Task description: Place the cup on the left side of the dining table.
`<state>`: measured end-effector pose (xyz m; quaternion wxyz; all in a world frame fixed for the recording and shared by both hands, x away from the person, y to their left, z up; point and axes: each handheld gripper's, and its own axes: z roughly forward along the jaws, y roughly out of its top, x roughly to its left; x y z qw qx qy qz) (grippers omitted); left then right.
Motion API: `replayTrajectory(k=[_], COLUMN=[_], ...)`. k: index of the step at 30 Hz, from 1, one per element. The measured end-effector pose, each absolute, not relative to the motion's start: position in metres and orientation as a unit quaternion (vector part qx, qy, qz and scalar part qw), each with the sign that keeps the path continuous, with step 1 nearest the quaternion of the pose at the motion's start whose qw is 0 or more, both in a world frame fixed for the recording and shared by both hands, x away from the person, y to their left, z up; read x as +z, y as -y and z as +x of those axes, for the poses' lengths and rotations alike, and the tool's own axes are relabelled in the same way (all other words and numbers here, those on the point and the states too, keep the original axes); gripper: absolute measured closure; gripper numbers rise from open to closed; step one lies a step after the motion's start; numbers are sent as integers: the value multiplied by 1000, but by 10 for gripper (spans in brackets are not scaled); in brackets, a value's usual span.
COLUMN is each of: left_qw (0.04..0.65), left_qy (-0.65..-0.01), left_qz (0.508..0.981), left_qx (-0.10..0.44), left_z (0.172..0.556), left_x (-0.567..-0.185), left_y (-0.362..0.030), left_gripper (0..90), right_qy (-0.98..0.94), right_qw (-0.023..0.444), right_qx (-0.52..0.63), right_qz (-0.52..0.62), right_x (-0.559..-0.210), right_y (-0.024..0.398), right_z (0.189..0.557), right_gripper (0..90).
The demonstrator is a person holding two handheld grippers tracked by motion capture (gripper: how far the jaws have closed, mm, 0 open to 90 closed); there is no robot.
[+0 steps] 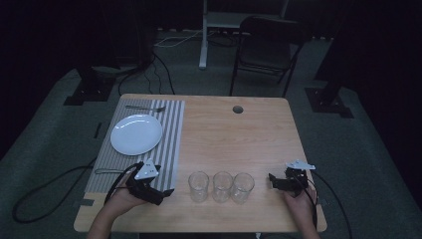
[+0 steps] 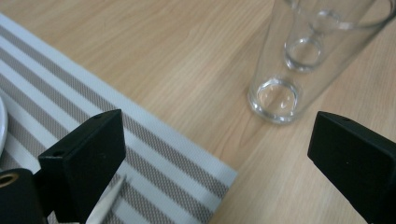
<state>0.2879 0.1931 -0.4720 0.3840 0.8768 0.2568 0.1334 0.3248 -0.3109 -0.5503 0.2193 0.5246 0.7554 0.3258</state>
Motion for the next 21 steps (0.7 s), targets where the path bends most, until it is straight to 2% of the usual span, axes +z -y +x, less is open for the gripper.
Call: replayTrajectory(k=[21], left_qw=[387], left_qy=[-194], left_qz=[894], left_qx=[113], left_z=[291], left_x=[-441], left_y=[-141], left_gripper=[46], right_qy=[-756], right_qw=[220], right_qx=[325], right_qz=[524], right_x=[-550], right_y=[311], right_z=[325], right_gripper=[124])
